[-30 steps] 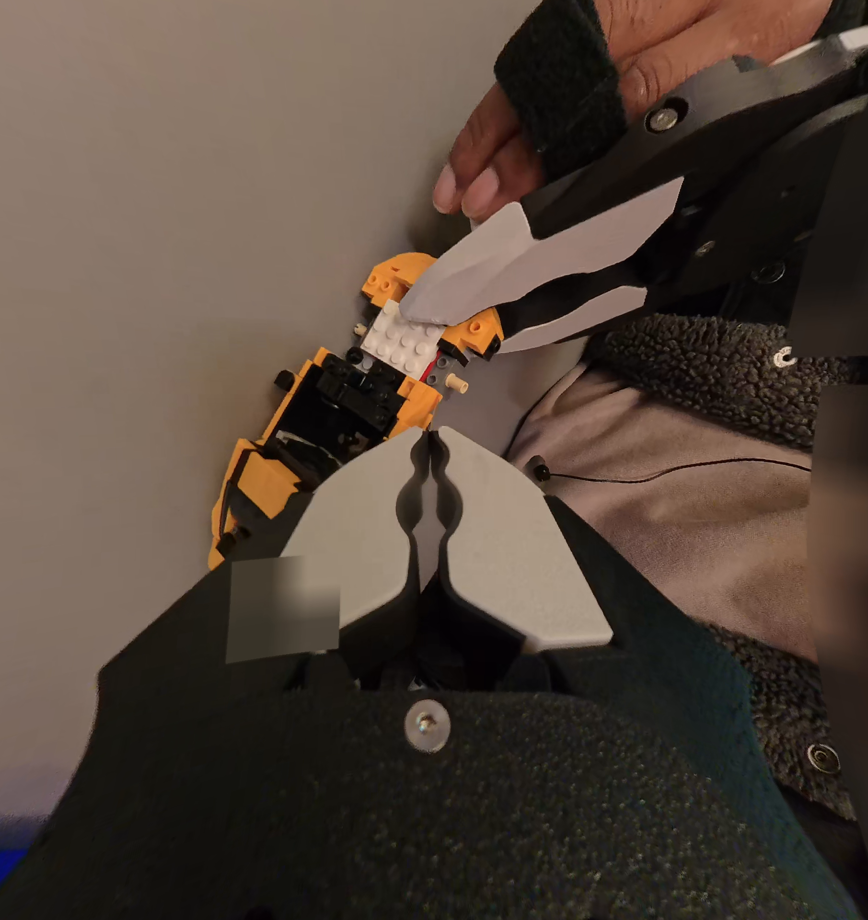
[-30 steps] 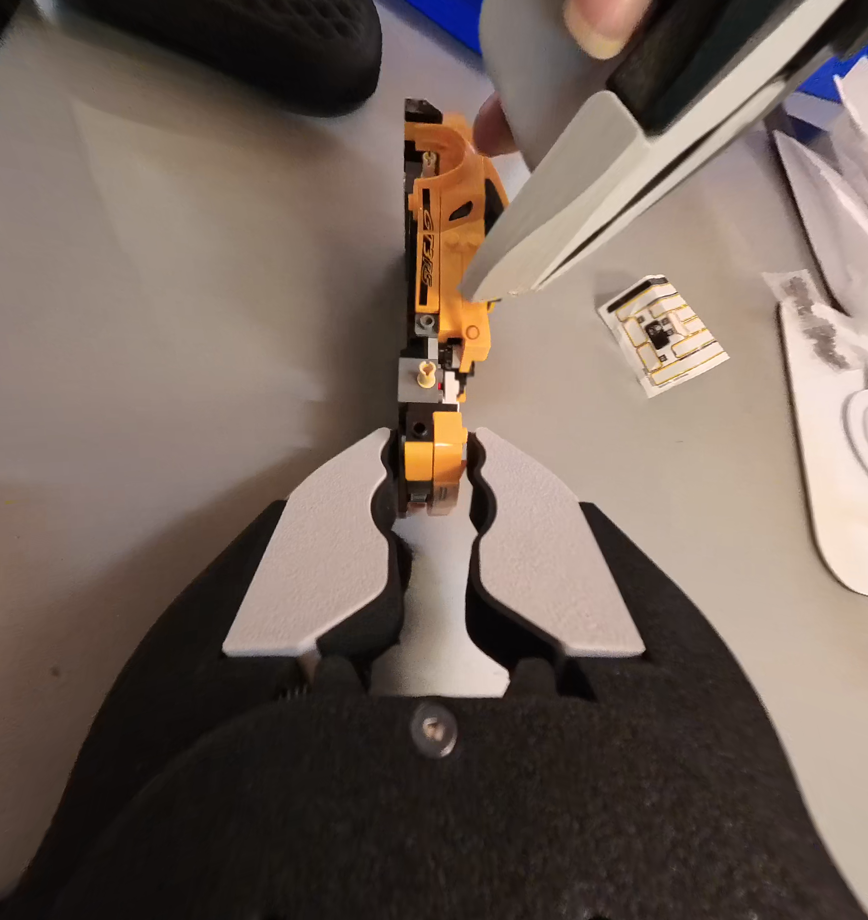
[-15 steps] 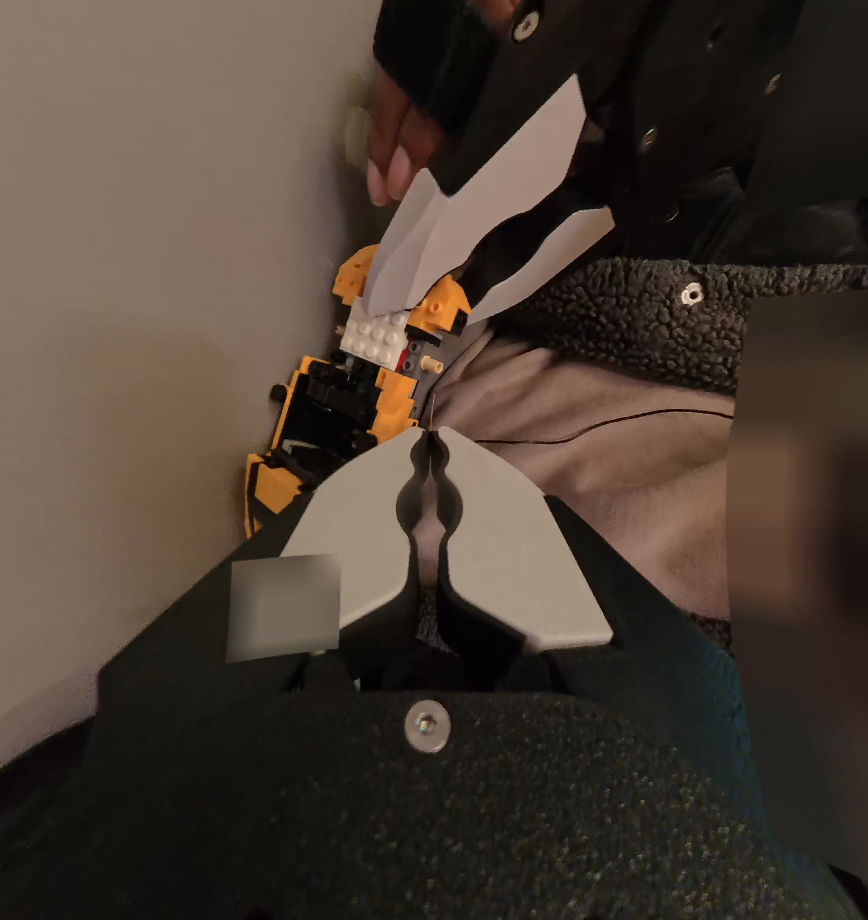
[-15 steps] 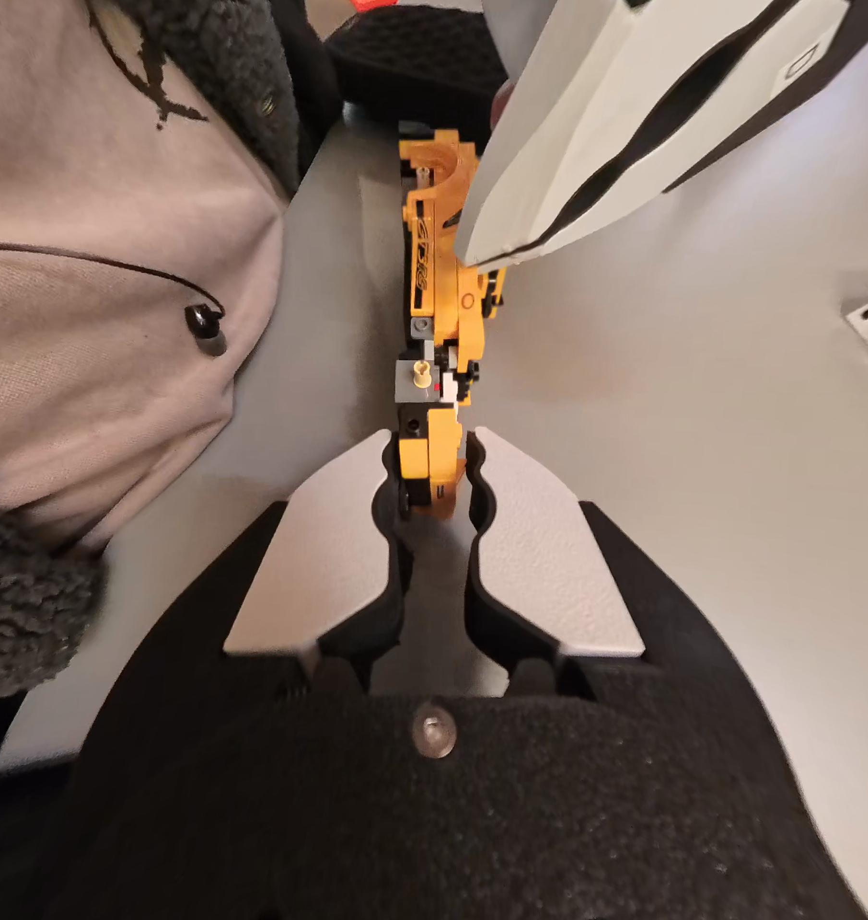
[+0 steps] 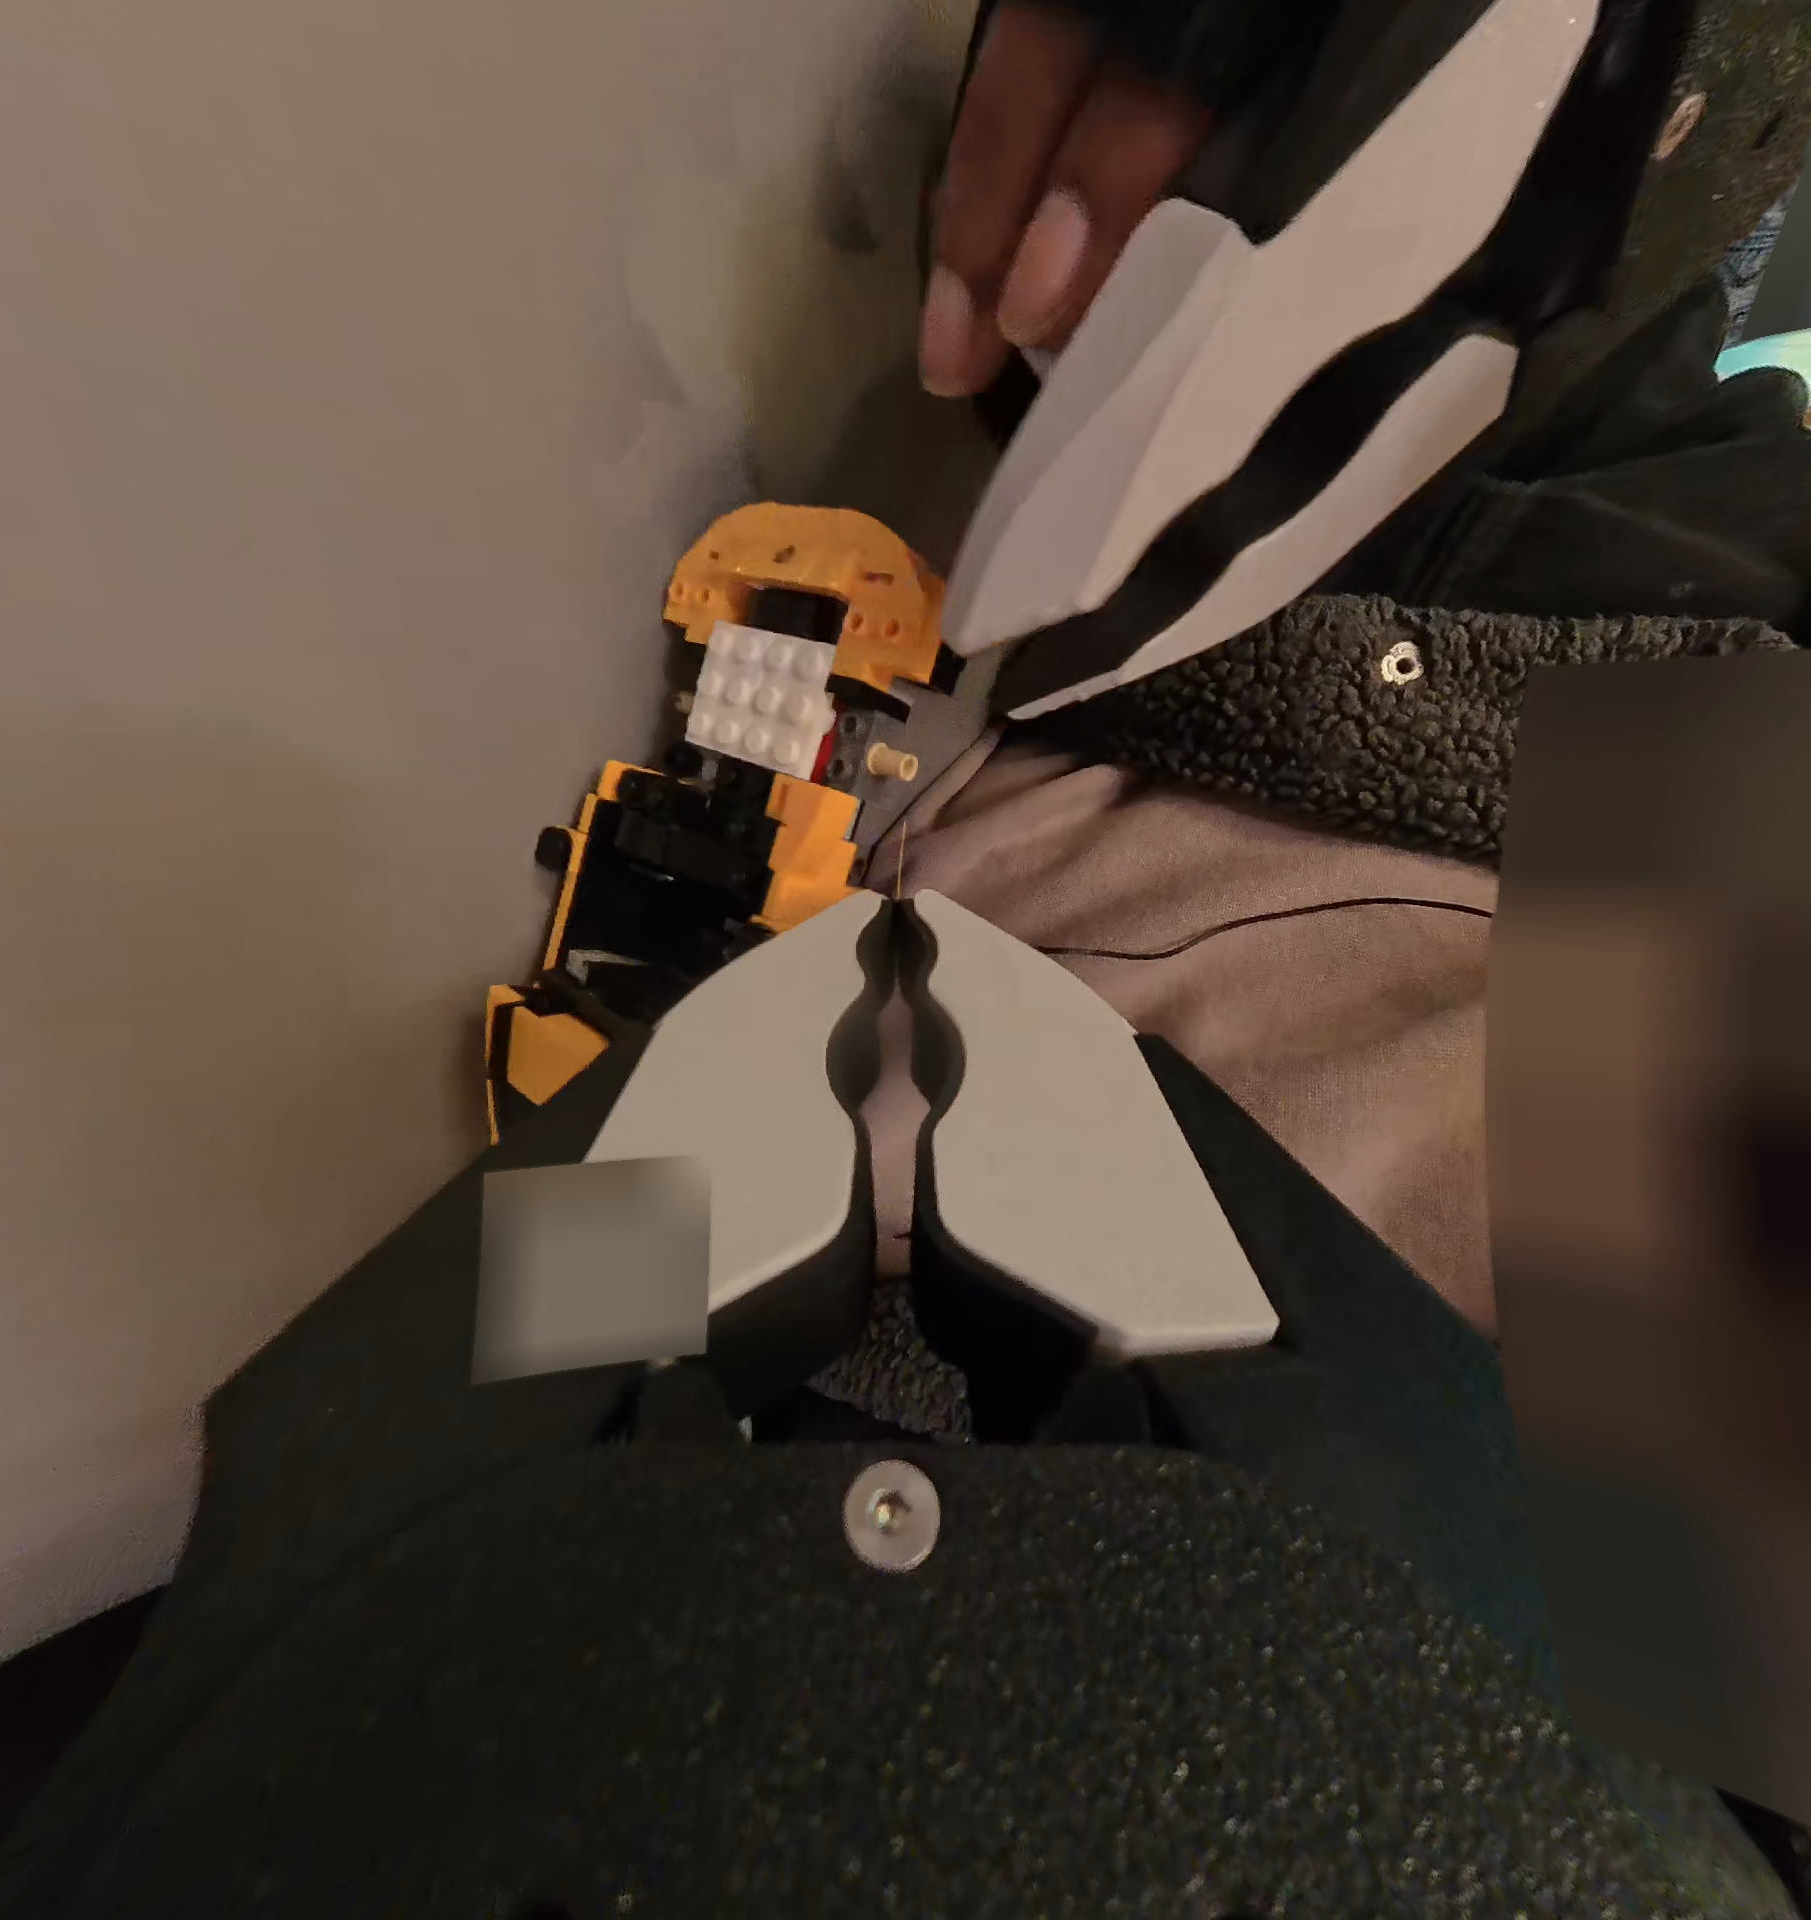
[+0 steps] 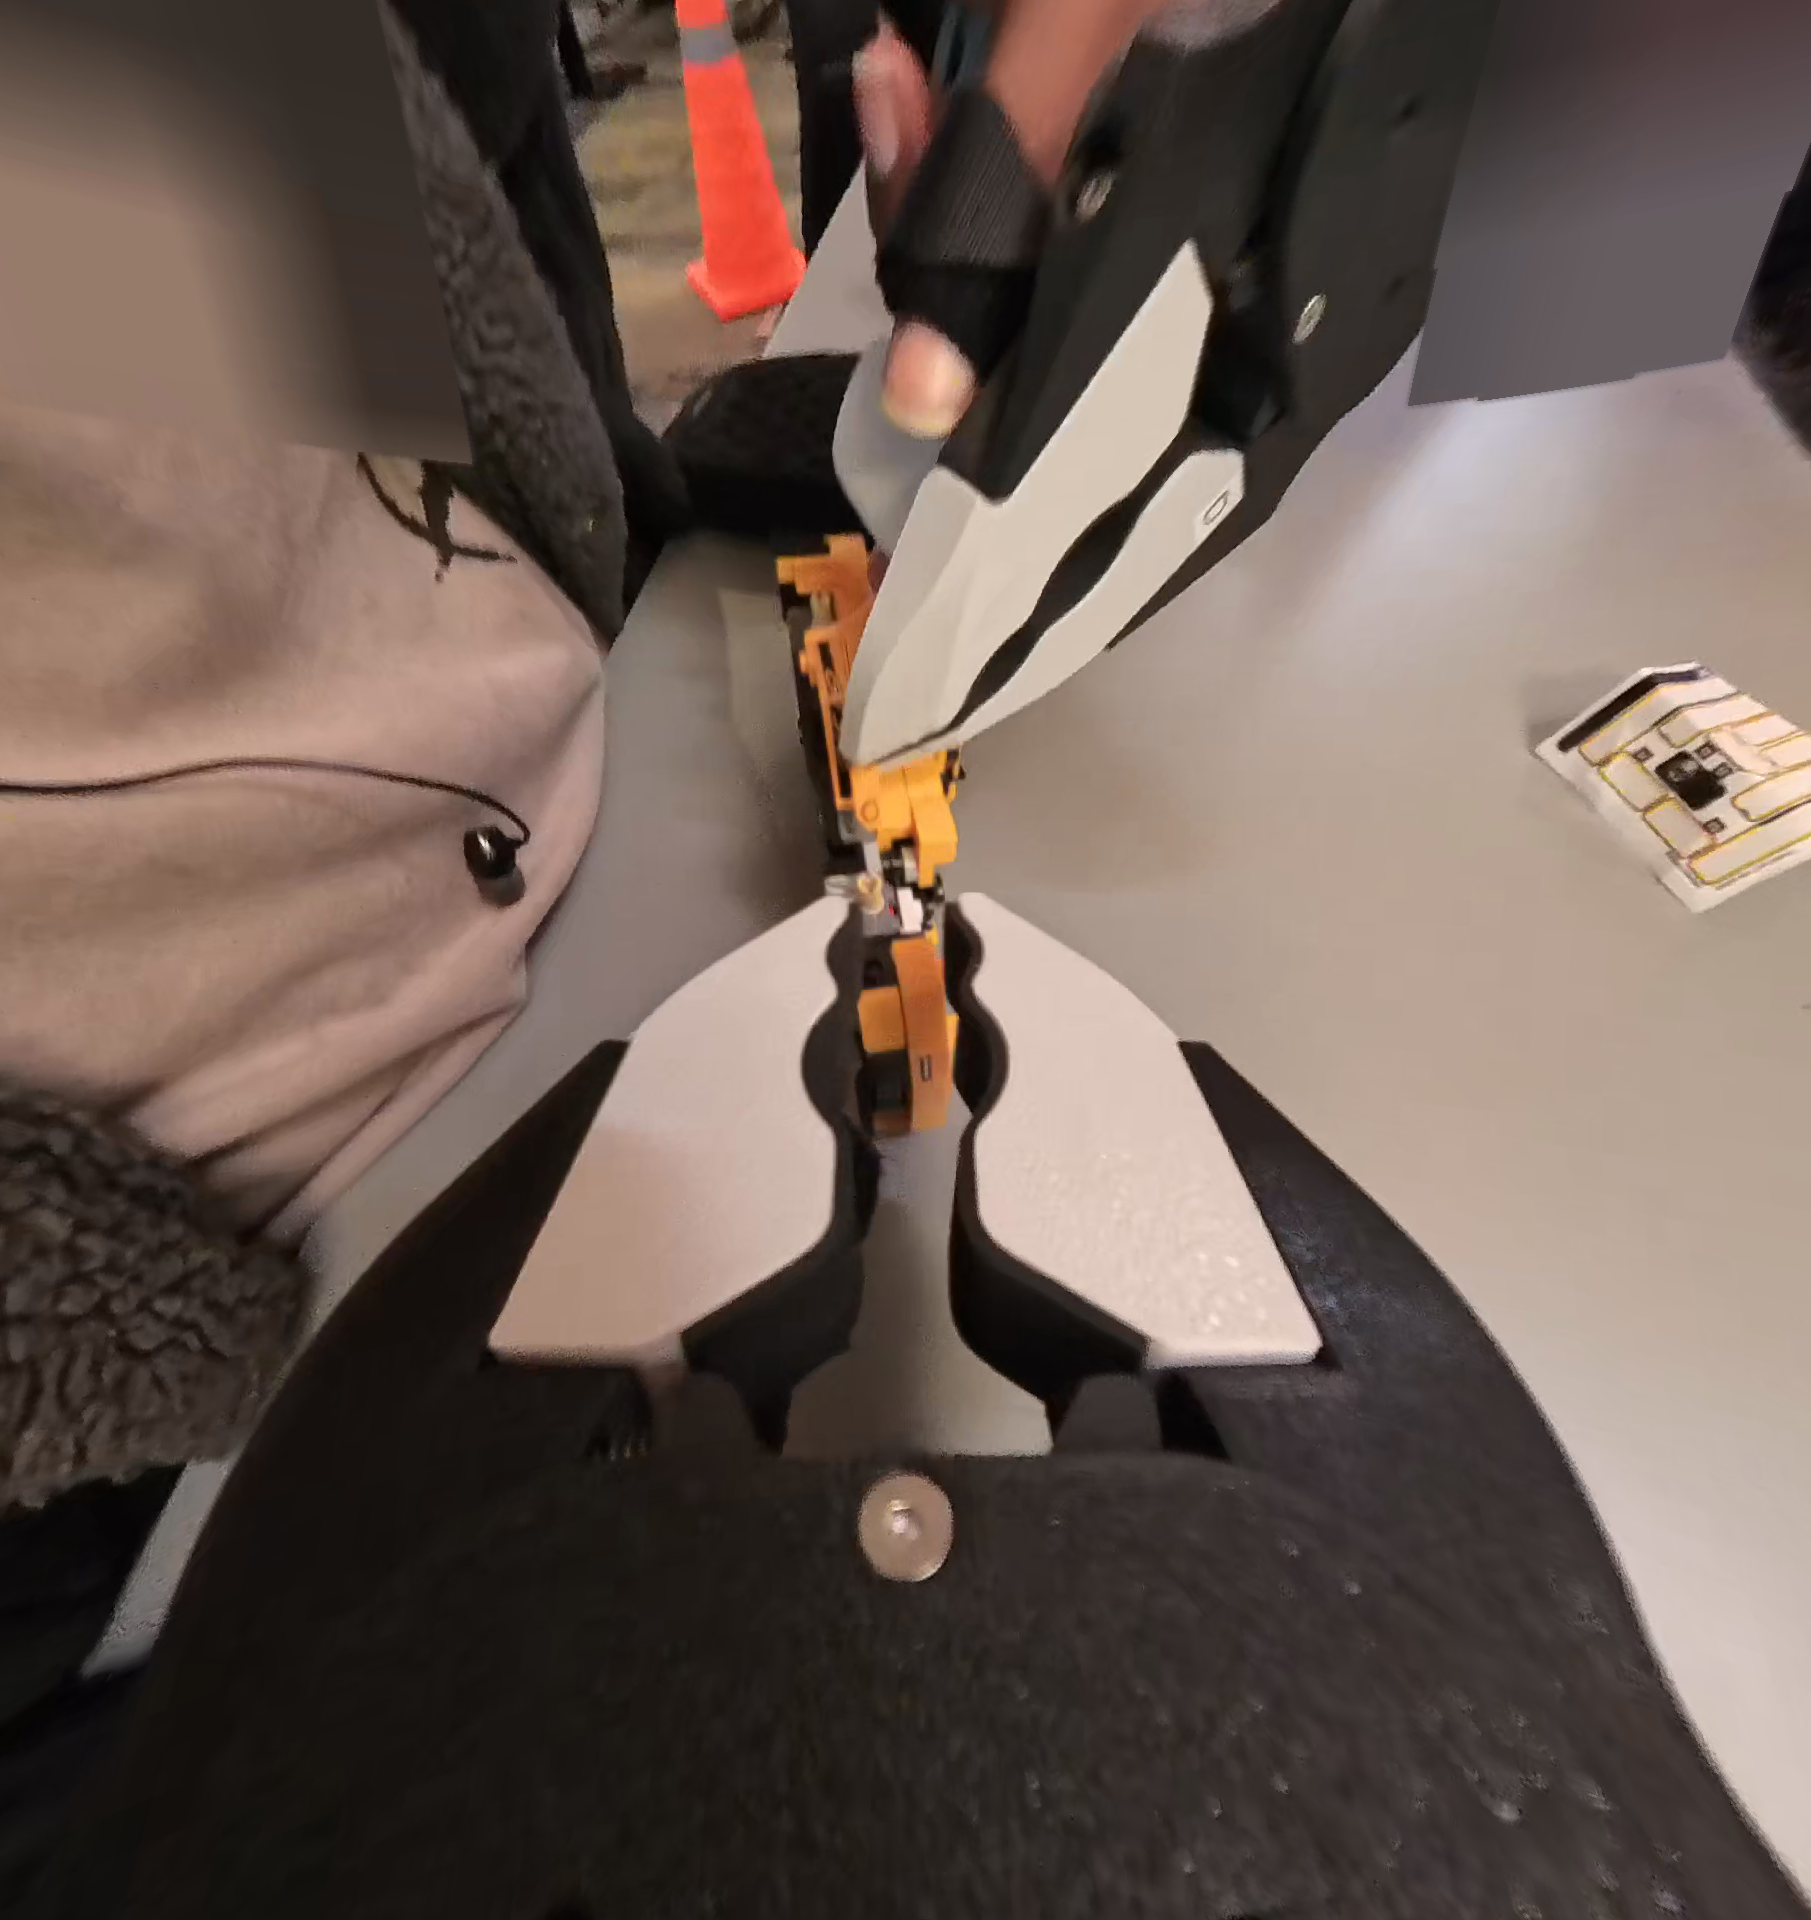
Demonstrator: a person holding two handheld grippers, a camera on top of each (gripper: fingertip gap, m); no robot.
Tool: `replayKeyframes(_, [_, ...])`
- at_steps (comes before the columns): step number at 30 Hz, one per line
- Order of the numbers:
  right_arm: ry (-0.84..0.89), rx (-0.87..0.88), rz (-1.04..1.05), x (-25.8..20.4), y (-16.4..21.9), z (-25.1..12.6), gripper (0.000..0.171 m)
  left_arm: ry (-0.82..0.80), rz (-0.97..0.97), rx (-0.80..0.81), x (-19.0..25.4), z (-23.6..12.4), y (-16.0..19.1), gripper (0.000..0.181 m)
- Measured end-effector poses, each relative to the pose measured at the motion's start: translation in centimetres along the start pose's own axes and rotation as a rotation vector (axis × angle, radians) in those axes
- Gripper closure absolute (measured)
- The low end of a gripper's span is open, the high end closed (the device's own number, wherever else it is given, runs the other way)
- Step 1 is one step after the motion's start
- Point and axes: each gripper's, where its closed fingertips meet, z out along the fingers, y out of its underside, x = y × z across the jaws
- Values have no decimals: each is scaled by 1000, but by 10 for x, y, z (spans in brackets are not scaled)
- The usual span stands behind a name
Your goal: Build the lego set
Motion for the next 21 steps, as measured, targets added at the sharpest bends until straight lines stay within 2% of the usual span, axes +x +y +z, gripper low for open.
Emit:
replayKeyframes(9, [29,-37,-12,5,-7,10,164,49,-13,34,-3,-3,-1,181])
replayKeyframes(12, [31,-54,-30,8,-10,14,171,67,-17,54,-4,-5,-3,181])
replayKeyframes(21, [-4,-121,-65,5,-9,25,170,122,-27,78,-3,-5,-1,181])
